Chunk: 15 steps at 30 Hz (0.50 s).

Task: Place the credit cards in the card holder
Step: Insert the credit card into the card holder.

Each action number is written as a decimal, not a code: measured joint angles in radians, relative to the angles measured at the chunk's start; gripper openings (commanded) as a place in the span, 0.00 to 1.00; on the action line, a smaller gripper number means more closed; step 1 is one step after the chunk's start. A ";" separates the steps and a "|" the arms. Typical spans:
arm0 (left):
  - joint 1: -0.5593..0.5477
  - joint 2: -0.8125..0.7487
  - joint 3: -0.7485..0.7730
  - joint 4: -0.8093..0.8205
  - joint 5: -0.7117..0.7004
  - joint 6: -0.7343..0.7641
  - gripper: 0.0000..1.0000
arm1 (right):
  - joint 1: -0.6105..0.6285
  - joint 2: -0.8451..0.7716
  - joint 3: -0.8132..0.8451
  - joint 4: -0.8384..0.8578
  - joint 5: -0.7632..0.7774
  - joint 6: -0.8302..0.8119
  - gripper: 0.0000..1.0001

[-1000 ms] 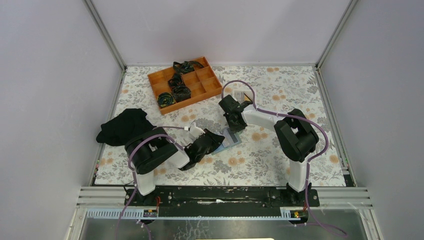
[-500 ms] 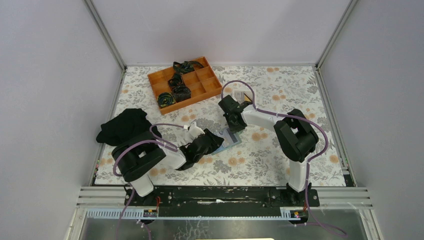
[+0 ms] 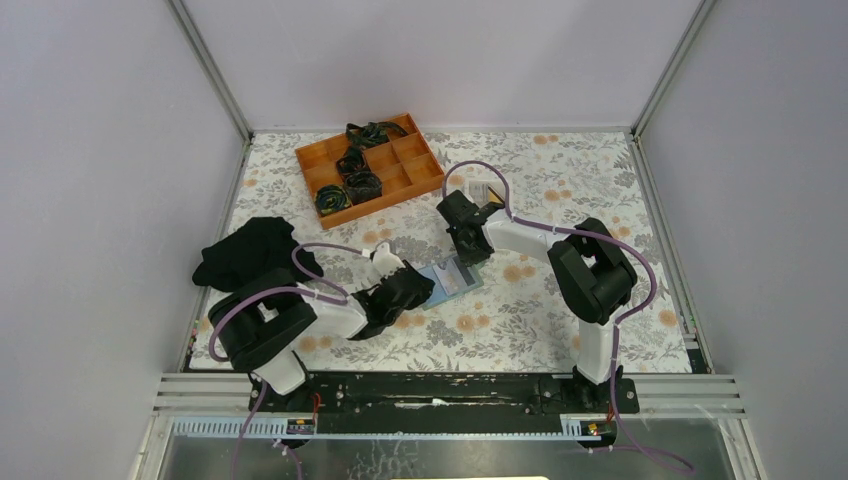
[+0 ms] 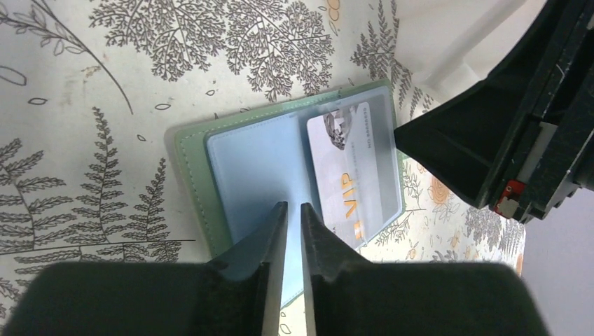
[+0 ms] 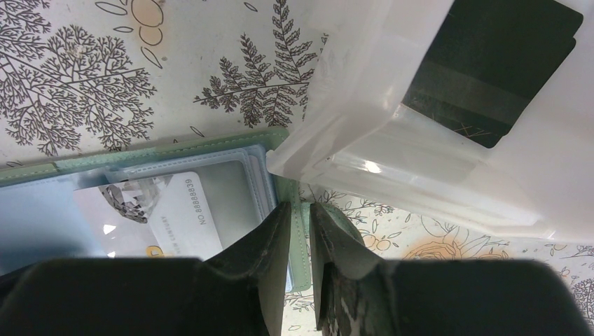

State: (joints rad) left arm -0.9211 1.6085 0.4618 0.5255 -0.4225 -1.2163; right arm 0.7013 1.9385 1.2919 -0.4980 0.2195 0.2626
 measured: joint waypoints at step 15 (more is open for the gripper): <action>0.000 0.061 0.101 -0.077 -0.007 0.114 0.00 | 0.000 0.009 0.013 -0.012 0.000 0.000 0.25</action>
State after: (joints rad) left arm -0.9211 1.6691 0.5629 0.4484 -0.4294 -1.1027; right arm 0.7017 1.9472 1.3045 -0.5102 0.2192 0.2626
